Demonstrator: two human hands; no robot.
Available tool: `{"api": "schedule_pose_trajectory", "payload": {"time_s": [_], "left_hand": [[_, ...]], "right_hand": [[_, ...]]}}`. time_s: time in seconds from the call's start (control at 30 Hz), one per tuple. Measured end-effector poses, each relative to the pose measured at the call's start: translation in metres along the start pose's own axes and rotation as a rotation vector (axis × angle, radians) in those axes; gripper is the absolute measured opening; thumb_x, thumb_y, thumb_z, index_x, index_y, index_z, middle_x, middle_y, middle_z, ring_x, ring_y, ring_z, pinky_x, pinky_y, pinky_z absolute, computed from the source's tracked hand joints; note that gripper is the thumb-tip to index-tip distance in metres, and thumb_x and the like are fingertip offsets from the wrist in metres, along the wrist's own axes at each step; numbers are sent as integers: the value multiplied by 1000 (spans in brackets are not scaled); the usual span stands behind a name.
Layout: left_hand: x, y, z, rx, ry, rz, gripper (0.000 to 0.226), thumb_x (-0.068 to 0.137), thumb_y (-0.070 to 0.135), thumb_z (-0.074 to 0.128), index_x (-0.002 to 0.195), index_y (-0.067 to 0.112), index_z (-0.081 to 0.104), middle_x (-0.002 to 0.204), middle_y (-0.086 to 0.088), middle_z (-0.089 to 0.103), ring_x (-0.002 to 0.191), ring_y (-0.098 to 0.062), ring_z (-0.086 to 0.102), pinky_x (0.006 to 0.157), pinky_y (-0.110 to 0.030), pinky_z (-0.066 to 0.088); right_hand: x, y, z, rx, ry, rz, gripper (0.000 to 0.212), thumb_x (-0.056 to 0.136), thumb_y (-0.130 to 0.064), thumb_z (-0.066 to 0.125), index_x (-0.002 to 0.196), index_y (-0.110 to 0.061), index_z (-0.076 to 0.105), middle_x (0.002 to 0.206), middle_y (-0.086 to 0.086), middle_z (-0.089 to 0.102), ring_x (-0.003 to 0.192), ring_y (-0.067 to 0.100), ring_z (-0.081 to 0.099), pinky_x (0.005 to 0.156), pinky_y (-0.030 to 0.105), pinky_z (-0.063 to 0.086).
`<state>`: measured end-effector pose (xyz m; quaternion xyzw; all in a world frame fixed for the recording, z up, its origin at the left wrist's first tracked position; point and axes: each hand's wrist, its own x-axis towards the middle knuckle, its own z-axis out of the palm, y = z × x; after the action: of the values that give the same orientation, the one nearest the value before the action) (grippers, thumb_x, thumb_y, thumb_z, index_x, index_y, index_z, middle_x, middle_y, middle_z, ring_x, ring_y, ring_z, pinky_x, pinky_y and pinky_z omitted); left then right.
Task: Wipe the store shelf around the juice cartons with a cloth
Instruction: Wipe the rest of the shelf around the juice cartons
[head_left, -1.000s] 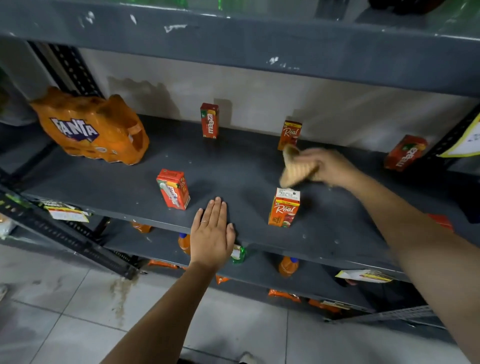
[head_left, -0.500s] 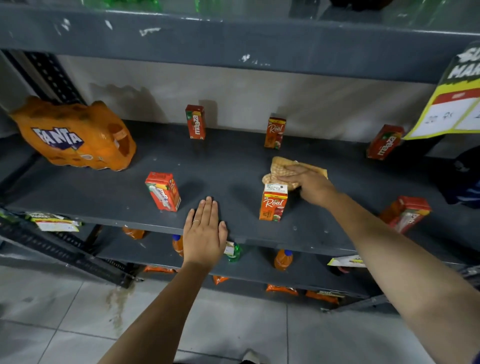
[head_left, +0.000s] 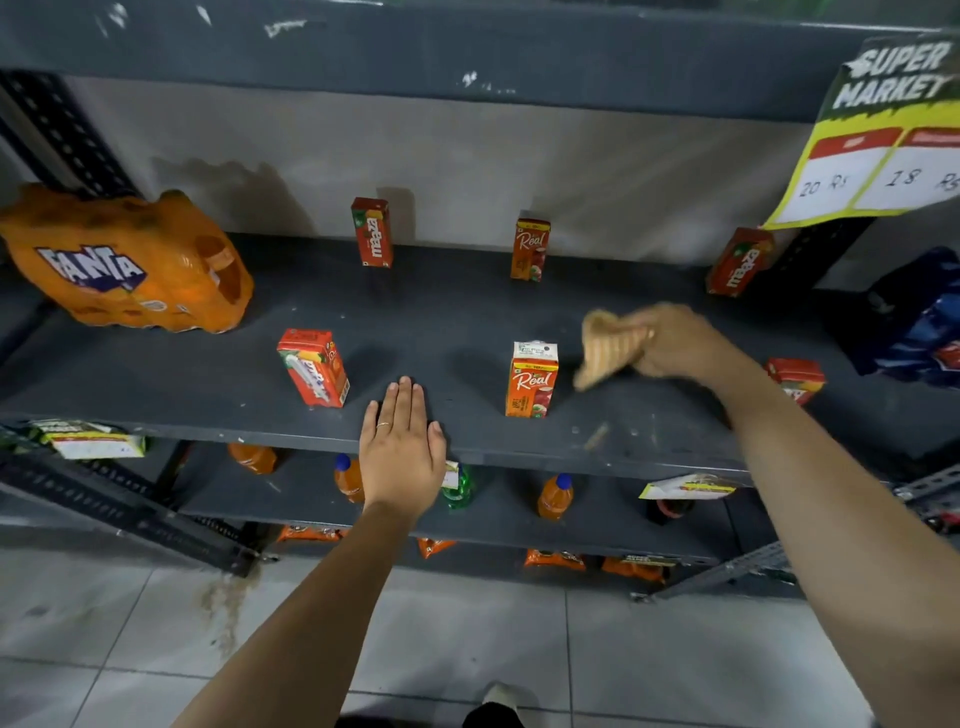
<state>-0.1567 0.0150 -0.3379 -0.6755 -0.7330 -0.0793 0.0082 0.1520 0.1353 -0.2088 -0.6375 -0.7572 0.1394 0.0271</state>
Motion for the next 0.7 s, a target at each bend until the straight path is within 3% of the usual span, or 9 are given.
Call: {"api": "schedule_pose_trajectory", "payload": {"time_s": [0.1, 0.2, 0.27, 0.33, 0.47, 0.57, 0.63, 0.7], "left_hand": [[0, 0, -1, -9, -2, 8, 72, 93, 42, -2, 152, 7, 21, 161, -9, 21, 149, -21, 13, 121, -37, 1], [0, 1, -3, -26, -5, 6, 73, 93, 41, -2, 152, 5, 22, 161, -10, 21, 149, -22, 14, 121, -37, 1], [-1, 2, -4, -27, -9, 6, 73, 93, 41, -3, 152, 5, 20, 162, -10, 19, 149, -21, 12, 121, -37, 0], [-2, 1, -3, -33, 0, 9, 73, 93, 41, -1, 152, 5, 21, 161, -10, 21, 149, -22, 14, 121, -37, 1], [-2, -1, 0, -33, 34, 17, 69, 96, 40, 4, 151, 4, 24, 160, -11, 23, 149, -22, 16, 121, -39, 4], [-4, -1, 3, -72, 102, 18, 67, 98, 41, 4, 153, 4, 16, 162, -12, 15, 150, -24, 9, 122, -41, 2], [-12, 8, 4, -143, 170, 41, 65, 101, 41, 10, 154, 3, 7, 163, -14, 6, 150, -27, 2, 121, -43, -2], [-27, 28, 6, -201, 187, 174, 63, 102, 40, 15, 153, 4, 3, 162, -16, 4, 150, -28, -1, 121, -44, -2]], "right_hand": [[47, -5, -7, 6, 38, 150, 49, 91, -14, 49, 139, -21, 48, 139, 14, 54, 122, 37, 53, 100, 43, 45], [53, -6, 18, -50, -46, 171, 52, 94, -27, 50, 144, -26, 39, 146, 7, 45, 130, 33, 45, 110, 47, 36], [45, -5, 37, -107, -32, 203, 56, 93, -14, 47, 147, -25, 36, 150, 12, 39, 135, 36, 40, 110, 48, 35], [29, -8, 49, -140, 16, 188, 61, 91, -5, 45, 147, -28, 38, 148, 15, 42, 132, 37, 43, 106, 47, 41], [-36, -16, 69, -202, 37, 197, 59, 89, -3, 42, 140, -31, 47, 140, 10, 51, 120, 32, 56, 93, 41, 52], [-108, -22, 88, -182, 78, 104, 67, 84, 1, 42, 139, -38, 47, 147, -2, 44, 126, 32, 49, 95, 41, 50], [-150, -27, 92, -154, 97, 46, 69, 82, 1, 46, 134, -45, 51, 144, -7, 48, 122, 30, 53, 88, 40, 53], [-169, -23, 83, -67, 40, 68, 65, 81, -1, 51, 127, -47, 56, 136, -10, 55, 111, 27, 61, 81, 39, 55]]}}
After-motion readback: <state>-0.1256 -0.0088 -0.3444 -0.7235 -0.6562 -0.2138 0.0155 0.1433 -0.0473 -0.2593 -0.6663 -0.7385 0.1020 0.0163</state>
